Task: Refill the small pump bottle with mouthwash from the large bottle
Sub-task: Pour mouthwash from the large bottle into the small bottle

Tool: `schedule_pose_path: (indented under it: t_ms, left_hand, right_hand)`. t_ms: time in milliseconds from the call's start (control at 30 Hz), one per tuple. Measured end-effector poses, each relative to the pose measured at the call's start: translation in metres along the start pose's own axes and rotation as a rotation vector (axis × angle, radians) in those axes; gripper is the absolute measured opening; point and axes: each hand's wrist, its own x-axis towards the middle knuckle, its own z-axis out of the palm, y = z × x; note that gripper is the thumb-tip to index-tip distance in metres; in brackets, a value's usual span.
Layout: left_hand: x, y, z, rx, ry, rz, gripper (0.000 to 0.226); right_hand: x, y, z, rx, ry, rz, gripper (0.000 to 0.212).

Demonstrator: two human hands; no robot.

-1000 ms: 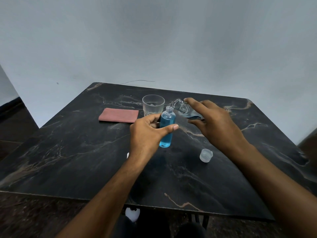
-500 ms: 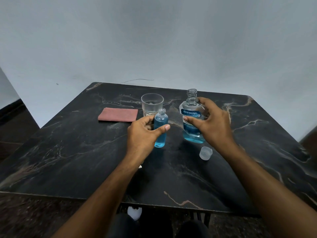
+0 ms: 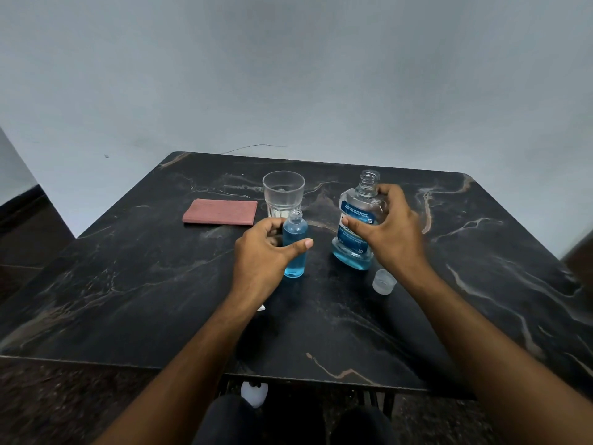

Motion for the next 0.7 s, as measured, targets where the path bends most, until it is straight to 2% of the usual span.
schedule_pose_path:
  t_ms: [400,600,700]
  left_hand:
    - [-0.006,0.000,-0.005,0.033,-0.042,-0.005,0.056]
    - [-0.005,0.001,-0.008,0.075,-0.046,0.002,0.043]
    - [-0.005,-0.001,-0.008,0.081,-0.047,-0.003,0.048]
  right_hand:
    - [-0.005,-0.008,-0.006,0.065,-0.060,0.095,0.069]
    - [0.002,-0.012,-0.013,0.187,-0.144,0.216,0.073]
    - [0.003,-0.010,-0.016,0.213,-0.183,0.236,0.074]
